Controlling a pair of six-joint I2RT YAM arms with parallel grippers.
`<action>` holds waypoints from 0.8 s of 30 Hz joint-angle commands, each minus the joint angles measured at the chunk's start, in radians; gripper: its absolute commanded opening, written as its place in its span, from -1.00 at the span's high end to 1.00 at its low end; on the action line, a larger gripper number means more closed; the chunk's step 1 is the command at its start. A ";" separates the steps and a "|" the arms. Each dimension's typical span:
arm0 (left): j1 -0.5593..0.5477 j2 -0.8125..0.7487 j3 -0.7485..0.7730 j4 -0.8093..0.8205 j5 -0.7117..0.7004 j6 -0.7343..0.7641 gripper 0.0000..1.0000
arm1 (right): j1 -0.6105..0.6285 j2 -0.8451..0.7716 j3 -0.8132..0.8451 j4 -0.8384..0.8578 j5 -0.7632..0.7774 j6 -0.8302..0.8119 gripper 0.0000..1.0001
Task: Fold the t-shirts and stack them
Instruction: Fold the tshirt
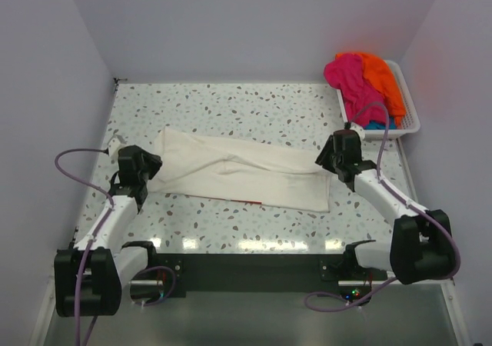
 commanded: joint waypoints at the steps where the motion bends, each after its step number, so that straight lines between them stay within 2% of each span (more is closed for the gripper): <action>1: -0.035 0.075 0.088 0.052 0.023 0.003 0.37 | 0.065 0.048 0.117 0.028 0.064 -0.034 0.10; 5: -0.122 0.198 0.160 0.062 0.014 -0.003 0.37 | 0.085 0.187 0.189 0.025 0.060 -0.040 0.15; 9: -0.167 0.281 0.185 0.075 0.003 -0.021 0.38 | 0.085 0.245 0.139 0.063 0.046 -0.025 0.21; 20: -0.159 0.340 0.133 0.004 -0.103 -0.080 0.48 | 0.085 0.153 -0.039 0.079 -0.020 0.018 0.47; 24: -0.124 0.413 0.142 0.023 -0.042 -0.100 0.49 | 0.085 0.161 -0.048 0.071 -0.037 0.018 0.53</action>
